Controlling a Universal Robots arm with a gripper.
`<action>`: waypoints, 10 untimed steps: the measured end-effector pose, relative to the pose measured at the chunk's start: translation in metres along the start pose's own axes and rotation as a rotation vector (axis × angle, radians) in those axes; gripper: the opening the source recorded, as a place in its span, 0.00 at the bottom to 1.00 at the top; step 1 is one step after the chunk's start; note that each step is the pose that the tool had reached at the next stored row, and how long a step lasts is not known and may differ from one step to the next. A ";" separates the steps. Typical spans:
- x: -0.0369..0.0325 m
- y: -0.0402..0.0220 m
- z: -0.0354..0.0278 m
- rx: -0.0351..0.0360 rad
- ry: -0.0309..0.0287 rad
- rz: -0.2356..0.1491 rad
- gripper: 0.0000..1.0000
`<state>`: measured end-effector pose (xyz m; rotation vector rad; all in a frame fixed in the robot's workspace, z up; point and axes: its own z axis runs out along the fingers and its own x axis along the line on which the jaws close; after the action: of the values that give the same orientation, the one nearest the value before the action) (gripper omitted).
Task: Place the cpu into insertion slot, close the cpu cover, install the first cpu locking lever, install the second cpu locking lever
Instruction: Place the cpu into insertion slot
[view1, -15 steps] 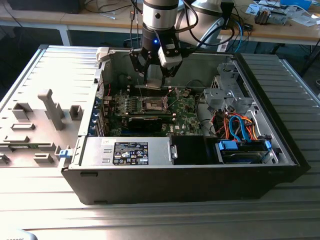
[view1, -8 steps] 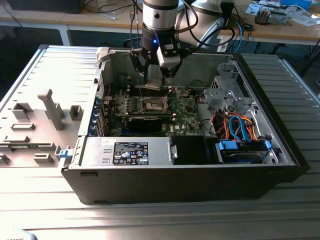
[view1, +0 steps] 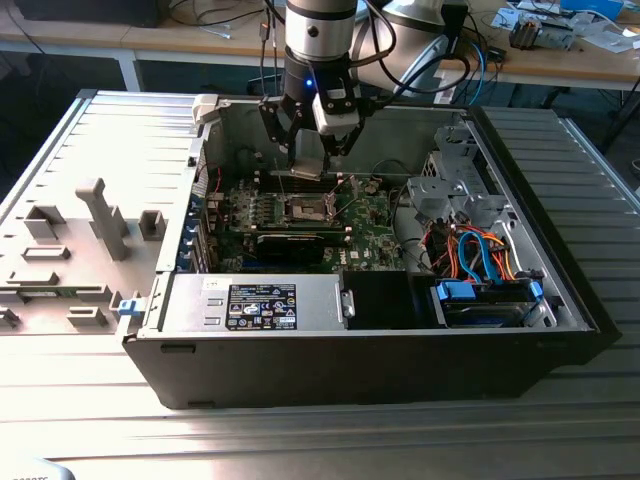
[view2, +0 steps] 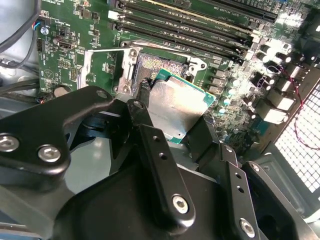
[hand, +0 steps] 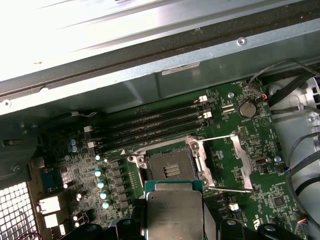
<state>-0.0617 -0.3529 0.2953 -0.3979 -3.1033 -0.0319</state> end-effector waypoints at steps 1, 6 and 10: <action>0.0000 0.0000 0.0000 -0.0001 0.0000 0.002 0.55; 0.0000 0.0000 0.0001 -0.0003 -0.0004 0.016 0.55; 0.0000 0.0000 0.0001 -0.0001 -0.0005 0.024 0.55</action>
<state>-0.0617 -0.3529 0.2951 -0.4352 -3.0986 -0.0317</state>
